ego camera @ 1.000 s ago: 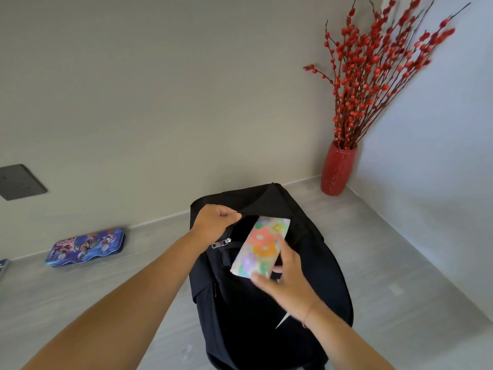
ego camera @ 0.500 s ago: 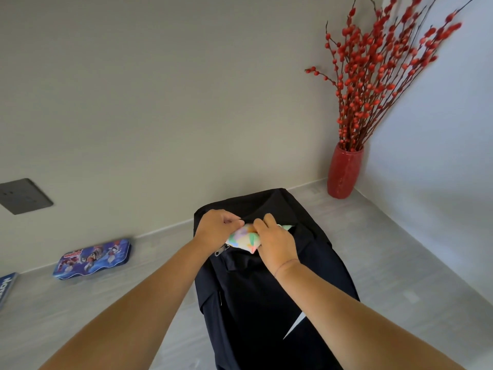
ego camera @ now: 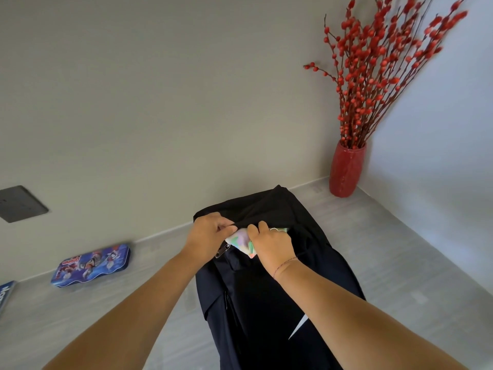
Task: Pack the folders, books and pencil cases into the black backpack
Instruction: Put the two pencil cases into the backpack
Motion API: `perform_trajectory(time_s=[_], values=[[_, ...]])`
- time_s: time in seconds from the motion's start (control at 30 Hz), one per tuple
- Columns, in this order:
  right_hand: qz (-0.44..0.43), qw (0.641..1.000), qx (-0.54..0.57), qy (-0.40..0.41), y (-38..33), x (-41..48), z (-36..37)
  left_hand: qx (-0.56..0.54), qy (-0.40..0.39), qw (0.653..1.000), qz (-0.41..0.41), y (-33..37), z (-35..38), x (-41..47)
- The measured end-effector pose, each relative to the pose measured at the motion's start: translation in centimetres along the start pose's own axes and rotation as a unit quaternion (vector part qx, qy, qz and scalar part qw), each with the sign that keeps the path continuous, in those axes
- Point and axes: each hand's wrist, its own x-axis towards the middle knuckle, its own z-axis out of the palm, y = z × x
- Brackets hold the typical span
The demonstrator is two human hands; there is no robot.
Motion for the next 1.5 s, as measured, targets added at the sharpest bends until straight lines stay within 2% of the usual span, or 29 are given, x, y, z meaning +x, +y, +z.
perform_trajectory(time_s=[0.2,0.27,0.33,0.37,0.4,0.43,0.5,0.53,0.57,0.6,0.7,0.77,0.83,0.87,0.9,0.93,0.97,1.0,1.03,1.07,1.1,1.13,1.17,1.2,1.27,1.33,1.37,1.43,1.5], values=[[0.020,0.997,0.016,-0.075,0.1,0.4,-0.4,0.036,0.019,0.999,0.016,0.6,0.7,-0.4],[0.052,0.987,0.096,-0.120,0.2,0.4,-0.4,0.066,0.046,0.997,0.022,0.4,1.1,-0.9],[0.164,0.952,0.229,-0.122,0.2,-0.4,-1.1,0.094,0.064,0.994,0.009,-0.4,1.4,-1.4],[0.242,0.913,0.308,-0.114,0.3,-1.0,-1.3,0.101,0.069,0.993,-0.004,-0.8,1.5,-1.6],[0.328,0.847,0.399,-0.121,0.4,-1.6,-1.7,0.103,0.068,0.992,-0.020,-1.1,1.6,-1.8],[0.411,0.748,0.503,-0.135,0.7,-2.0,-2.0,0.102,0.064,0.992,-0.033,-1.2,1.7,-1.9],[0.512,0.498,0.679,-0.172,1.3,-2.3,-2.6,0.101,0.050,0.993,-0.047,-1.3,2.0,-2.1],[0.526,0.408,0.721,-0.191,1.4,-2.2,-2.9,0.100,0.048,0.993,-0.045,-1.3,2.1,-2.2],[0.523,0.356,0.746,-0.208,1.4,-2.0,-2.8,0.096,0.048,0.993,-0.040,-1.2,2.2,-2.2],[0.518,0.335,0.756,-0.218,1.1,-1.7,-2.8,0.092,0.048,0.994,-0.034,-1.2,2.2,-2.2],[0.529,0.344,0.753,-0.188,0.0,-0.6,-2.5,0.090,0.037,0.995,-0.027,-1.1,2.1,-1.8],[0.551,0.324,0.757,-0.138,-0.2,0.1,-1.9,0.093,0.025,0.995,-0.030,-0.9,1.9,-1.7],[0.565,0.450,0.677,-0.144,-0.6,0.4,-1.1,0.093,0.008,0.995,-0.033,-1.0,1.8,-1.8],[0.555,0.520,0.625,-0.176,-1.0,0.4,-1.8,0.088,-0.002,0.996,-0.034,-1.0,1.6,-1.8],[0.542,0.612,0.540,-0.202,-2.1,0.1,-1.8,0.082,-0.010,0.996,-0.033,-0.9,1.5,-1.9],[0.537,0.666,0.476,-0.203,-2.6,0.0,-2.0,0.075,-0.014,0.997,-0.031,-0.8,1.3,-1.9],[0.515,0.692,0.468,-0.190,-3.0,0.4,-1.4,0.067,-0.018,0.997,-0.024,-0.6,1.3,-1.9],[0.510,0.683,0.496,-0.167,-3.2,1.0,-1.2,0.058,-0.023,0.998,-0.007,-0.2,1.3,-2.0],[0.529,0.640,0.536,-0.152,-3.4,1.9,-1.2,0.054,-0.026,0.998,0.018,0.2,1.3,-2.0],[0.555,0.571,0.590,-0.131,-3.5,3.1,-1.0,0.054,-0.027,0.997,0.038,0.6,1.3,-1.9],[0.560,0.528,0.629,-0.113,-3.6,3.8,-0.9,0.050,-0.023,0.997,0.044,0.8,1.2,-1.7],[0.575,0.424,0.692,-0.103,-3.7,3.7,-0.8,0.043,-0.018,0.998,0.032,0.6,0.9,-1.4],[0.572,0.266,0.765,-0.130,-3.4,3.6,-1.5,0.034,-0.011,0.999,0.010,0.3,0.5,-1.1],[0.509,0.220,0.819,-0.149,-3.0,2.8,-1.5,0.028,-0.005,1.000,-0.013,-0.1,0.2,-0.7],[0.463,0.210,0.845,-0.165,-0.8,1.5,-2.4,0.016,-0.005,0.999,-0.048,-0.7,-0.1,-0.3],[0.441,0.161,0.874,-0.127,2.4,0.2,-1.6,0.003,-0.007,0.998,-0.057,-0.4,0.3,-0.2],[0.429,0.105,0.891,-0.102,3.9,-0.3,-1.4,0.001,-0.009,0.999,-0.052,-0.1,0.7,-0.2],[0.394,0.025,0.915,-0.078,5.5,-0.2,-1.3,-0.002,-0.015,0.999,-0.037,0.4,1.3,-0.2],[0.381,-0.019,0.922,-0.067,5.4,0.8,-1.0,-0.001,-0.023,0.999,-0.030,0.5,1.7,-0.1]])
